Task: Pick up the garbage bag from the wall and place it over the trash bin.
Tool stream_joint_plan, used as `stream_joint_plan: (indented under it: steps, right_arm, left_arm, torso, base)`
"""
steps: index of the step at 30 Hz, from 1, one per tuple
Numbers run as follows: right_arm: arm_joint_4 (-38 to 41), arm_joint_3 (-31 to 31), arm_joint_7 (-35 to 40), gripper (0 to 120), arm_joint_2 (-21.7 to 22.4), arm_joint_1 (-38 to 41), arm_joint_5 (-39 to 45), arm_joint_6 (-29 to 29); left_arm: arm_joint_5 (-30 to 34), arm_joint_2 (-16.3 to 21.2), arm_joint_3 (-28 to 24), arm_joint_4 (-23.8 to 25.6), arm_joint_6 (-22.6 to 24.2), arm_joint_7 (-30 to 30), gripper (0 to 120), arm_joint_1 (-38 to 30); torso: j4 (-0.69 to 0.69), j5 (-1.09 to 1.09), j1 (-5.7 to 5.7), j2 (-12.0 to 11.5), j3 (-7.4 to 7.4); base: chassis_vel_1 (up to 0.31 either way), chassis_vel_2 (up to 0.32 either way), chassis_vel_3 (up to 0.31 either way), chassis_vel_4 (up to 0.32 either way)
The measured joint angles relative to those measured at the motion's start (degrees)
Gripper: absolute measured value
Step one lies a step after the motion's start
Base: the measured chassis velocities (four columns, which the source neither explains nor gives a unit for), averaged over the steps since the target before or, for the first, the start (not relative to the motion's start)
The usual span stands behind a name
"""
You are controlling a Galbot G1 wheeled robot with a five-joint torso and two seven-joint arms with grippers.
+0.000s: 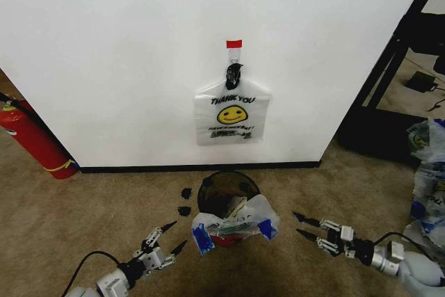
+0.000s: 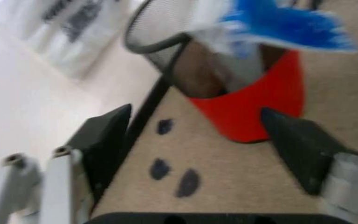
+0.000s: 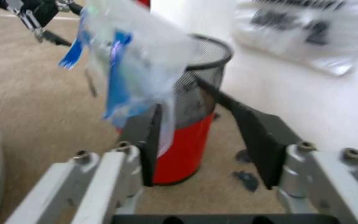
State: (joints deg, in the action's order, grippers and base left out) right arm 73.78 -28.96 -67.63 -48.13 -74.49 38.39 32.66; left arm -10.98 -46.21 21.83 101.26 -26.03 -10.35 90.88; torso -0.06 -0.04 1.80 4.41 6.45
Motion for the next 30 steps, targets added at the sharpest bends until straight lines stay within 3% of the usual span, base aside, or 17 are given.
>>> stream_joint_plan:
  steps: [2, 4, 6, 8, 10, 11, 12, 14, 16, 19, 26, 30]
  right_arm:
    - [0.94, -0.58, 0.16, 53, -0.05, -0.06, 1.75, 0.26]
    - [4.24, -0.62, 3.91, 65, -0.55, -0.80, 5.15, 1.71]
    - [9.41, 0.98, 13.86, 75, -1.73, -2.00, 8.11, 3.98]
    - [11.55, 1.65, 18.15, 79, -2.30, -2.34, 8.60, 4.47]
    - [15.07, 2.75, 24.95, 87, -3.33, -2.79, 8.36, 4.83]
    - [17.79, 3.59, 30.26, 93, -4.37, -2.86, 5.96, 4.92]
    - [18.96, 3.77, 31.98, 96, -4.86, -2.86, 4.35, 4.99]
    - [19.66, 3.83, 32.78, 98, -5.19, -2.84, 3.24, 5.02]
    - [21.55, 3.88, 34.20, 100, -5.79, -3.09, 0.76, 5.00]
    - [24.68, 3.58, 35.67, 100, -5.87, -5.27, -0.34, 4.50]
    - [25.93, 2.46, 35.83, 100, -6.21, -6.94, -1.14, 4.51]
    - [28.06, -0.50, 36.06, 100, -7.13, -10.64, -1.74, 5.18]
  left_arm:
    - [1.69, 0.42, 0.80, -0.12, 0.16, -0.17, 90, -1.54]
    - [7.03, 0.88, 1.43, 0.36, 2.27, -0.17, 100, -5.26]
    - [15.46, 0.86, 0.05, 1.52, 6.68, 0.05, 106, -10.77]
    - [18.98, 0.80, -0.66, 1.98, 8.71, 0.05, 108, -12.54]
    - [26.73, 0.82, -2.18, 2.92, 13.65, -0.75, 110, -15.71]
    - [34.31, 1.18, -4.10, 3.46, 20.09, -2.61, 112, -19.61]
    - [37.94, 1.53, -6.23, 3.25, 23.70, -3.38, 114, -22.64]
    - [39.77, 1.72, -7.96, 2.83, 25.48, -3.63, 114, -24.70]
    - [44.66, 2.05, -15.02, 1.07, 31.82, -3.27, 115, -32.35]
    - [50.32, 1.48, -23.90, 0.13, 43.76, -0.47, 114, -42.53]
    - [53.03, -1.09, -30.66, -1.61, 53.49, 1.62, 109, -51.49]
    - [49.30, -8.42, -43.73, -11.58, 62.67, 6.40, 101, -63.54]
  torso:
    - [-0.01, -0.01, 0.00, 0.00, 0.00]
    - [-0.02, -0.01, 0.00, 0.00, 0.00]
    - [-0.05, -0.01, 0.01, 0.00, 0.00]
    - [-0.06, 0.00, 0.00, 0.00, 0.00]
    - [-0.05, -0.02, 0.00, -0.01, 0.00]
    - [0.01, -0.02, 0.00, -0.01, 0.00]
    - [0.02, 0.03, 0.00, -0.01, 0.00]
    - [0.03, 0.04, 0.00, -0.01, 0.00]
    - [-0.03, -0.06, 0.01, -0.01, 0.01]
    - [-0.03, 0.02, 0.01, -0.01, 0.01]
    - [-0.01, 0.02, 0.01, -0.01, 0.01]
    - [-0.03, -0.02, 0.01, -0.01, 0.01]
  base:
    - [0.000, 0.000, 0.000, 0.000]
    - [0.000, 0.000, 0.000, 0.000]
    - [0.000, 0.000, 0.000, 0.000]
    - [0.000, 0.000, 0.000, 0.000]
    - [0.000, 0.000, 0.000, 0.000]
    - [0.000, 0.000, 0.000, 0.000]
    - [0.000, 0.000, 0.000, 0.000]
    - [0.000, 0.000, 0.000, 0.000]
    - [0.000, 0.000, 0.000, 0.000]
    - [0.000, 0.000, 0.000, 0.000]
    - [0.000, 0.000, 0.000, 0.000]
    - [0.000, 0.000, 0.000, 0.000]
